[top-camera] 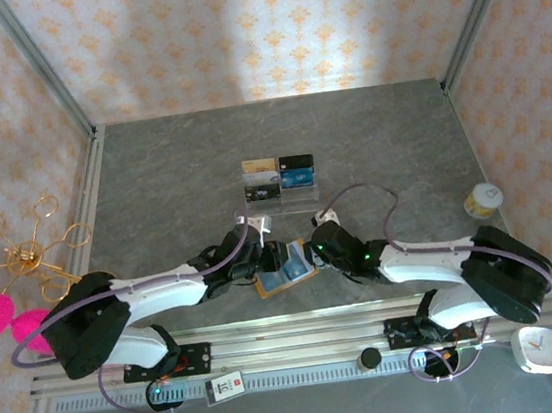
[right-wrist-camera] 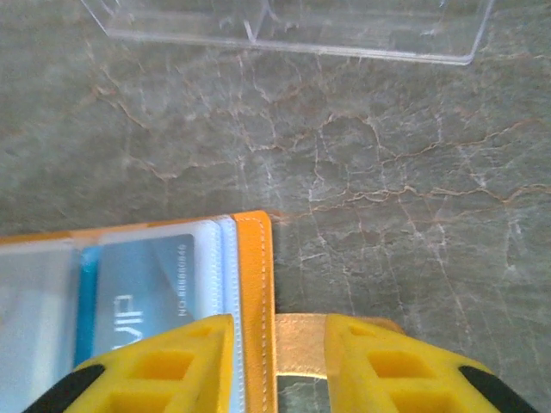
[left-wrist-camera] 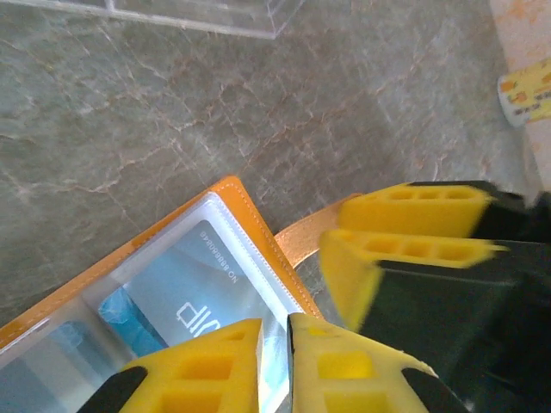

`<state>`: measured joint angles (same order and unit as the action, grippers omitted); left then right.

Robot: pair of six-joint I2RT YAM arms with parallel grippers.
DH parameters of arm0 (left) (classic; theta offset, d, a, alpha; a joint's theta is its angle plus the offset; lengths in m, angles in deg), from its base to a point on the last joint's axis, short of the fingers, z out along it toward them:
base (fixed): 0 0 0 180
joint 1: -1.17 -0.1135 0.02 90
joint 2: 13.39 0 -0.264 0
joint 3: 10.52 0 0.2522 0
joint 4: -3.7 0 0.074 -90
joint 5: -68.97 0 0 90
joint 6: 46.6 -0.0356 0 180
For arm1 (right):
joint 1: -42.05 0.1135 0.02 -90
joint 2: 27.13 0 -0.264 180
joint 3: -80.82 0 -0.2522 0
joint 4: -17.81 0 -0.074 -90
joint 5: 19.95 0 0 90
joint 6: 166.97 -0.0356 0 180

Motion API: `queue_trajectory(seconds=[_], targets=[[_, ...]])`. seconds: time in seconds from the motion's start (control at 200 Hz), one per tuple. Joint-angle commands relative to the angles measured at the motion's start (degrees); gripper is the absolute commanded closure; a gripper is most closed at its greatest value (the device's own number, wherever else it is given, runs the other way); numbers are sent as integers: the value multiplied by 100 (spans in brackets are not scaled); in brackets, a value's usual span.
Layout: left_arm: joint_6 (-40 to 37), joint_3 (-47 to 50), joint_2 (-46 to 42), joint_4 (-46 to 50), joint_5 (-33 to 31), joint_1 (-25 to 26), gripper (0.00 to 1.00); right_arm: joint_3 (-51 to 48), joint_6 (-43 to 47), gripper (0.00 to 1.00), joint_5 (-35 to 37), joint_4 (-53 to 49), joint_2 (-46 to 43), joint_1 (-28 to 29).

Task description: Take the credit cards out of the card holder

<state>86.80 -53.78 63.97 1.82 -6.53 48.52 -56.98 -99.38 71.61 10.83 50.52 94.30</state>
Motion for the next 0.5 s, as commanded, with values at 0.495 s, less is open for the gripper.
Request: queue_trajectory(seconds=[0.495], targets=[[-358,366,685,301,-559,-737,100,-107,-466,82,196,-177,454,290]])
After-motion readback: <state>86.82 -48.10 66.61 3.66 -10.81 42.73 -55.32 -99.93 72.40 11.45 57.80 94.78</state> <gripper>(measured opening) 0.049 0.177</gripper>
